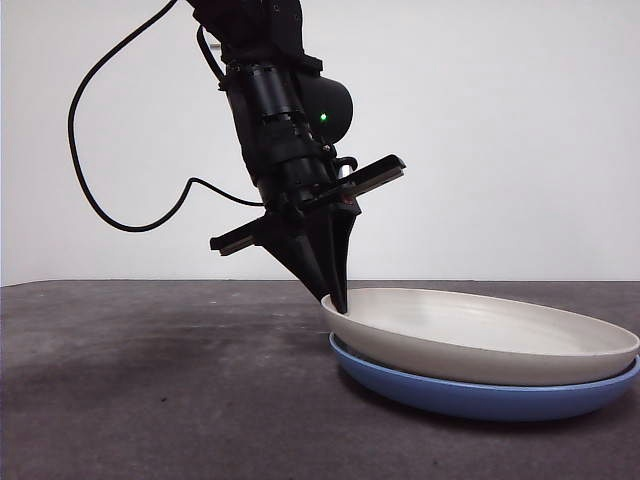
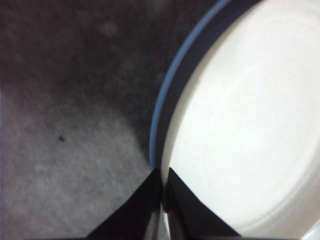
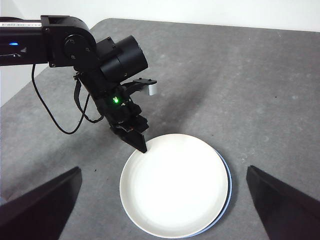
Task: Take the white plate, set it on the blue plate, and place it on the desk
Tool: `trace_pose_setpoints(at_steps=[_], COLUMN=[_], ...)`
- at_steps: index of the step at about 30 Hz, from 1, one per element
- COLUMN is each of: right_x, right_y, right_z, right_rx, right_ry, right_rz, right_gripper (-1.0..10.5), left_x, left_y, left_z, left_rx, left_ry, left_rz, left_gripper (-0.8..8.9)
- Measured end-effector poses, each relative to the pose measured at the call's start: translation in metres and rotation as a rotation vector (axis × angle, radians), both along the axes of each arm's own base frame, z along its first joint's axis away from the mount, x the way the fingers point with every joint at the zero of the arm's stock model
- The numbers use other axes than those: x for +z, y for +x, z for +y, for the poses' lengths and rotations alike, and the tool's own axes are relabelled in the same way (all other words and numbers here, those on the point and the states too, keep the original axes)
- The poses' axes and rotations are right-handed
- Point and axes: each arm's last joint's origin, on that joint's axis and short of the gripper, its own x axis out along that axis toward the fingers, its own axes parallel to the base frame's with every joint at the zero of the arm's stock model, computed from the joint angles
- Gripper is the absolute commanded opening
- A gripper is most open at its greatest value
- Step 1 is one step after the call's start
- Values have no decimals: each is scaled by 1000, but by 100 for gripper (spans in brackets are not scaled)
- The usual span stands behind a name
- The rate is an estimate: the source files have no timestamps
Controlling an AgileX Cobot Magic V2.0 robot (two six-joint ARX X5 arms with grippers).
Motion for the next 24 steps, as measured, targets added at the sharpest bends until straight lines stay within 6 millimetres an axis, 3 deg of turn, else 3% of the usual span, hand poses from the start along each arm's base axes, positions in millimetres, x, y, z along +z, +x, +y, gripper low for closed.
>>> trace_pose_setpoints(at_steps=[12,20,24], right_x=[0,0,0], right_y=[0,0,0], right_z=[0,0,0], right_rx=[0,0,0], right_ry=[0,0,0], right_rz=[0,0,0], right_gripper=[557,557,557], left_x=[0,-10,-9], left_y=[1,2,2], left_z=[-4,-6,-7], left_rx=[-6,-14,-23], left_ry=[-19,-5,-9], left_rz=[-27,-11,-17], left_gripper=[10,12,122])
